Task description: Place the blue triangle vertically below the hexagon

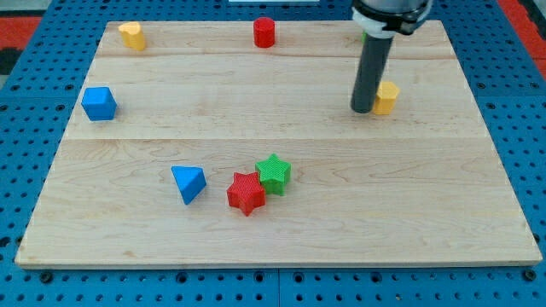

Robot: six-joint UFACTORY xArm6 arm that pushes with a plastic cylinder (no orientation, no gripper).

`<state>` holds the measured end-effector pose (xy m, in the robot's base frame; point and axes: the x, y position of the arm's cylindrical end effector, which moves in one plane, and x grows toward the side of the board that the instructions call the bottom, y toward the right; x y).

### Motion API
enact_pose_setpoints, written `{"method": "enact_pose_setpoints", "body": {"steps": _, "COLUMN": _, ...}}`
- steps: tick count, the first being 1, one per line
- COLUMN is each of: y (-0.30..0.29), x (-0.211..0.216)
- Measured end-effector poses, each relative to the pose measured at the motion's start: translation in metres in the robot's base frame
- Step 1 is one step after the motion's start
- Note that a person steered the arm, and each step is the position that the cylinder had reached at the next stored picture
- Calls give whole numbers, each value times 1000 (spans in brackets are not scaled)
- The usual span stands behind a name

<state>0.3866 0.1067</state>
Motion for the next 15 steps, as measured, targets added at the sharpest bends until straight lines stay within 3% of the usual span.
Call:
{"method": "enact_pose_setpoints", "body": {"steps": 2, "y": -90, "x": 2}}
{"method": "enact_pose_setpoints", "body": {"steps": 4, "y": -180, "x": 31}}
{"method": "enact_pose_setpoints", "body": {"steps": 5, "y": -185, "x": 35}}
{"method": "enact_pose_setpoints", "body": {"steps": 7, "y": -199, "x": 88}}
{"method": "enact_pose_setpoints", "body": {"steps": 11, "y": -205, "x": 105}}
{"method": "enact_pose_setpoints", "body": {"steps": 14, "y": -200, "x": 196}}
{"method": "enact_pose_setpoints", "body": {"steps": 15, "y": -257, "x": 190}}
